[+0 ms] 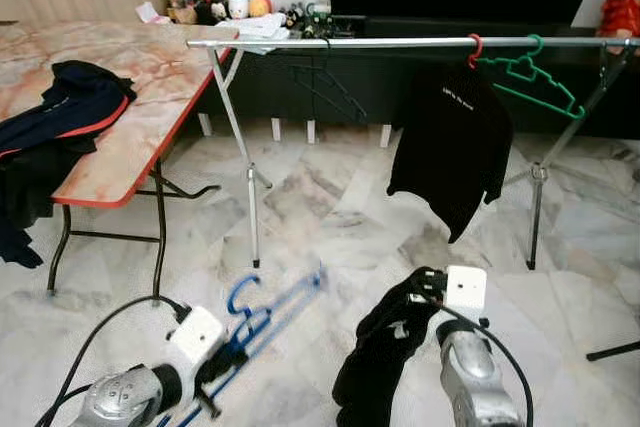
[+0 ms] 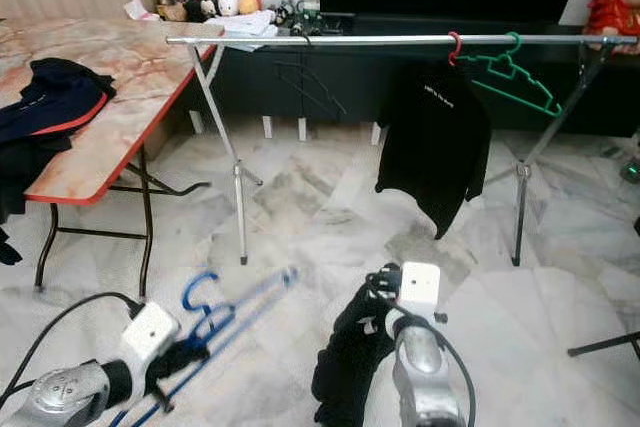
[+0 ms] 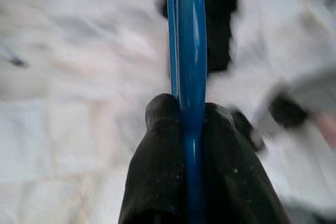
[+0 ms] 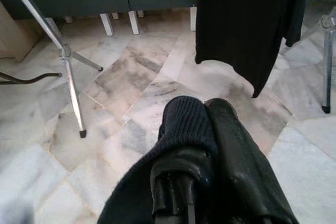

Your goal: Hang hanger

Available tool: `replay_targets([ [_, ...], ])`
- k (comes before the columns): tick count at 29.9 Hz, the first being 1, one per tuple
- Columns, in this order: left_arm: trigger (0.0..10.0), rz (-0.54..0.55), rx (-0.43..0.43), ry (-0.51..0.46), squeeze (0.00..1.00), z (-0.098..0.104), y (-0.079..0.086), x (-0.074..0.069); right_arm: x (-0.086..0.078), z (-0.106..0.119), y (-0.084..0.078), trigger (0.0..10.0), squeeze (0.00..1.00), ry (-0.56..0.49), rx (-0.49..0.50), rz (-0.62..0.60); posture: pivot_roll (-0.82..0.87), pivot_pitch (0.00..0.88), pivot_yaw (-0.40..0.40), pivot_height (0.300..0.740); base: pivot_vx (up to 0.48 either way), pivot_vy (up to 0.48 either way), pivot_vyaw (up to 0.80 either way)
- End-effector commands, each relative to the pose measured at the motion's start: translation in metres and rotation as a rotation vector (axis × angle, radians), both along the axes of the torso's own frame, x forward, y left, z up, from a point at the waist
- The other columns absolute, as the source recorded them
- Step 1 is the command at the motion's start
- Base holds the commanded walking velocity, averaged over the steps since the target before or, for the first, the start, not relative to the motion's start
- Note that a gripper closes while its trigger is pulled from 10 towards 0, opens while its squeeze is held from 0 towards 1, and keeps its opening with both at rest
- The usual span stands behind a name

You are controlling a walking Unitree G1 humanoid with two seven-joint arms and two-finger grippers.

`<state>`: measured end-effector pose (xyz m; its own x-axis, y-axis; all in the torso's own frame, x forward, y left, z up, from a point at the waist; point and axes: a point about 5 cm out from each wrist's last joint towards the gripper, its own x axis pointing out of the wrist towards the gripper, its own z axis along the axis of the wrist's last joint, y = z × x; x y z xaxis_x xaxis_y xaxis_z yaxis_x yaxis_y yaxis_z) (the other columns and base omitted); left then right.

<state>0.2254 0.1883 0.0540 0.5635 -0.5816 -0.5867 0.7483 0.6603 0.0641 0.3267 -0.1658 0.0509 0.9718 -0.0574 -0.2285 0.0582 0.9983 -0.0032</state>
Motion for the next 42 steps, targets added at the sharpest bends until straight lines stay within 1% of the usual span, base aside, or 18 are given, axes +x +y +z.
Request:
replay_targets([
  [1, 10.0, -0.045, 0.024, 0.058, 0.0, -0.005, 0.001, -0.005, 0.007, 0.005, 0.006, 10.0, 0.0, 0.007, -0.013, 0.019, 0.1, 0.088, 0.026, 0.74, 0.0, 0.0, 0.0],
  [4, 10.0, -0.104, 0.013, 0.089, 0.0, -0.003, -0.002, -0.005, 0.013, 0.006, 0.011, 10.0, 0.0, 0.045, -0.038, 0.034, 0.1, 0.087, 0.024, 0.74, 0.0, 0.0, 0.0],
  [8, 10.0, -0.214, -0.06, 0.135, 0.0, 0.01, -0.014, -0.007, 0.02, 0.009, 0.02, 10.0, 0.0, 0.078, -0.033, 0.05, 0.11, 0.076, 0.015, 0.74, 0.0, 0.0, 0.0],
  [11, 10.0, -0.245, -0.077, 0.138, 0.0, 0.014, -0.019, -0.005, 0.022, 0.01, 0.024, 10.0, 0.0, 0.099, -0.033, 0.065, 0.11, 0.071, 0.014, 0.74, 0.0, 0.0, 0.0],
  [12, 10.0, -0.224, -0.092, 0.106, 0.0, 0.018, -0.022, 0.003, 0.025, 0.011, 0.029, 10.0, 0.0, 0.109, -0.03, 0.097, 0.11, 0.071, 0.014, 0.74, 0.0, 0.0, 0.0],
  [13, 10.0, -0.217, -0.096, 0.097, 0.0, 0.019, -0.023, 0.005, 0.025, 0.012, 0.031, 10.0, 0.0, 0.11, -0.03, 0.106, 0.11, 0.071, 0.014, 0.74, 0.0, 0.0, 0.0],
  [14, 10.0, -0.188, -0.106, 0.065, 0.0, 0.019, -0.025, 0.013, 0.026, 0.014, 0.033, 10.0, 0.0, 0.107, -0.032, 0.127, 0.11, 0.063, 0.016, 0.74, 0.0, 0.0, 0.0],
  [17, 10.0, -0.15, -0.125, 0.044, 0.0, 0.02, -0.028, 0.02, 0.027, 0.015, 0.032, 10.0, 0.0, 0.11, -0.027, 0.125, 0.1, 0.058, 0.017, 0.74, 0.0, 0.0, 0.0],
  [18, 10.0, -0.132, -0.111, 0.026, 0.0, 0.019, -0.029, 0.023, 0.027, 0.015, 0.031, 10.0, 0.0, 0.111, -0.027, 0.131, 0.1, 0.058, 0.015, 0.74, 0.0, 0.0, 0.0],
  [20, 10.0, -0.108, -0.104, 0.013, 0.0, 0.019, -0.03, 0.027, 0.028, 0.015, 0.029, 10.0, 0.0, 0.115, -0.018, 0.13, 0.1, 0.061, 0.013, 0.74, 0.0, 0.0, 0.0],
  [22, 10.0, -0.109, -0.109, 0.007, 0.0, 0.02, -0.03, 0.028, 0.028, 0.015, 0.027, 10.0, 0.0, 0.119, -0.009, 0.123, 0.1, 0.063, 0.013, 0.74, 0.0, 0.0, 0.0],
  [26, 10.0, -0.005, -0.105, -0.03, 0.0, 0.018, -0.023, 0.041, 0.029, 0.017, 0.023, 10.0, 0.0, 0.108, 0.004, 0.11, 0.09, 0.071, 0.015, 0.74, 0.0, 0.0, 0.0],
  [32, 10.0, -0.029, -0.148, -0.015, 0.0, 0.019, -0.028, 0.04, 0.028, 0.015, 0.022, 10.0, 0.0, 0.114, 0.024, 0.102, 0.09, 0.077, 0.017, 0.74, 0.0, 0.0, 0.0],
  [34, 10.0, -0.057, -0.156, -0.004, 0.0, 0.02, -0.032, 0.039, 0.028, 0.016, 0.025, 10.0, 0.0, 0.113, 0.04, 0.111, 0.09, 0.082, 0.014, 0.74, 0.0, 0.0, 0.0],
  [35, 10.0, -0.076, -0.141, 0.002, 0.0, 0.019, -0.033, 0.038, 0.03, 0.018, 0.028, 10.0, 0.0, 0.111, 0.062, 0.119, 0.1, 0.082, 0.012, 0.74, 0.0, 0.0, 0.0],
  [39, 10.0, -0.112, -0.163, 0.029, 0.0, 0.019, -0.037, 0.035, 0.035, 0.026, 0.037, 10.0, 0.0, 0.084, 0.069, 0.152, 0.09, 0.087, 0.014, 0.74, 0.0, 0.0, 0.0],
  [42, 10.0, -0.146, -0.169, 0.037, 0.0, 0.02, -0.04, 0.032, 0.037, 0.03, 0.038, 10.0, 0.0, 0.076, 0.071, 0.15, 0.1, 0.089, 0.01, 0.74, 0.0, 0.0, 0.0],
])
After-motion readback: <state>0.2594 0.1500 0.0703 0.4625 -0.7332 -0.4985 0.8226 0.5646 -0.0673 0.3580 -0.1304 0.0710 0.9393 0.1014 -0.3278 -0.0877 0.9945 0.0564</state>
